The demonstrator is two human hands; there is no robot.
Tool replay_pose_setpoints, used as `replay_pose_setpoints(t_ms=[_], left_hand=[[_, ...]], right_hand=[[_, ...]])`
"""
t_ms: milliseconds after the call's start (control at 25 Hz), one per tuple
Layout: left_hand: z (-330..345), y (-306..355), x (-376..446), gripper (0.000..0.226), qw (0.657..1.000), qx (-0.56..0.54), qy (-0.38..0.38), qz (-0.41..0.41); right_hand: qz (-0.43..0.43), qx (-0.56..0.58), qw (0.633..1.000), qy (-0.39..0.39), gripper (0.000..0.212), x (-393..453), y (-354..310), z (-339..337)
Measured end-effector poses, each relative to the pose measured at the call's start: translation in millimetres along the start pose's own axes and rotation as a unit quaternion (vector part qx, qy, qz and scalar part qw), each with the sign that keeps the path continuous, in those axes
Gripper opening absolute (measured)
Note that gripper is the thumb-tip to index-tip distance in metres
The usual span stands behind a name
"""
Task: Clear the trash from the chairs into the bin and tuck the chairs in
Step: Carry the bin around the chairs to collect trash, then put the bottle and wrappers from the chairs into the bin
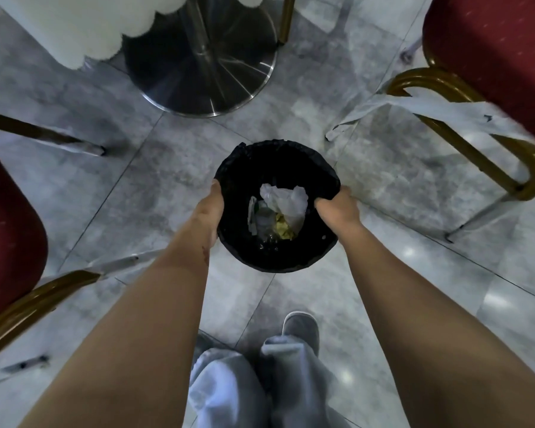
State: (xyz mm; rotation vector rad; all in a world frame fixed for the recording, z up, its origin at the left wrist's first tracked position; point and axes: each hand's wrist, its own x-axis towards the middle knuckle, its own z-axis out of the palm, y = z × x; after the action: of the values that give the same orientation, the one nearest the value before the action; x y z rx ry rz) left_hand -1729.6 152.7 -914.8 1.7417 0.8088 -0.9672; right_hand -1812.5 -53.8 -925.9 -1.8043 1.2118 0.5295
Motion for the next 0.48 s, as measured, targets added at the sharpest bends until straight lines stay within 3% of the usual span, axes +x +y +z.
replay_pose_setpoints(t_ms=[280,480], left_hand=[[-24.9,0.8,-58.6,0.075,0.999,0.031,0.020,-0.012],[-80.6,-1.9,-132.6,0.071,0.990,0.104,0.070,0.057]], right_hand=[[-0.054,-0.058,0.997,-0.025,0.073,-70.4,-22.2,-8.2],[-0.102,-0.126,0.986,-0.040,0.066,-160.8,-58.4,-9.0]])
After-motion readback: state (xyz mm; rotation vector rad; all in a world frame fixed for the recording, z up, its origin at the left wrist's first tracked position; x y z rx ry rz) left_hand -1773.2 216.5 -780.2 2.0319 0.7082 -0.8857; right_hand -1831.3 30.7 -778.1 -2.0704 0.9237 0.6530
